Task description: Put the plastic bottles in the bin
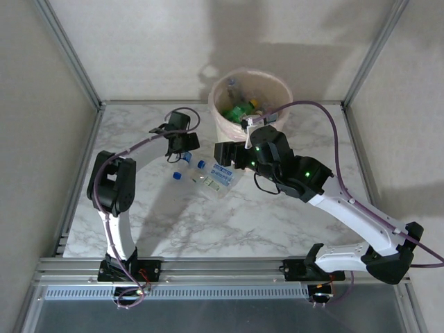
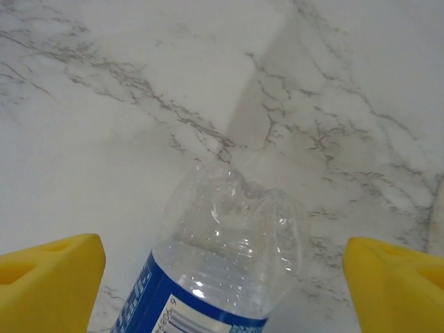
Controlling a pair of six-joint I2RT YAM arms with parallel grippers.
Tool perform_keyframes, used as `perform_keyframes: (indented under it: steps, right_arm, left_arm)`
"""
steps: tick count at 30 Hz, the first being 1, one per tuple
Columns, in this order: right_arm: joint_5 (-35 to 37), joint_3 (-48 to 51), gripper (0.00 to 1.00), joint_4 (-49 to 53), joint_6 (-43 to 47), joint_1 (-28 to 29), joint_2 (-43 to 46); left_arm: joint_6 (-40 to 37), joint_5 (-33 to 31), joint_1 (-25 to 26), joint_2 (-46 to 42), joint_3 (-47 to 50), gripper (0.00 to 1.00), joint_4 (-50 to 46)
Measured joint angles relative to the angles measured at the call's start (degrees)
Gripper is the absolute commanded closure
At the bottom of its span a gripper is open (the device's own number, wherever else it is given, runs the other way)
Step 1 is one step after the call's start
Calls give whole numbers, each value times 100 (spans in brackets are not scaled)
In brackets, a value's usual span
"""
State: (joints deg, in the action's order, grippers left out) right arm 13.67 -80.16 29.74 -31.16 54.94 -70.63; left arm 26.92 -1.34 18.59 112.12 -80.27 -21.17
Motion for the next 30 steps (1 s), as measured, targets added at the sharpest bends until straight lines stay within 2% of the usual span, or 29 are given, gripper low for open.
perform_keyframes:
  steps: [13,25,30]
  right_arm:
    - [2,0,16,0,-107,74,0]
    - [17,11,19,-2,-157,162,-2]
    - [17,31,20,-17,-170,164,-4]
  left_arm:
    - [-149,-267,46,481,-72,17,-98]
    - [-144,-323,46,697,-256,35,-186]
    - [-142,-321,46,697,-256,39,-188]
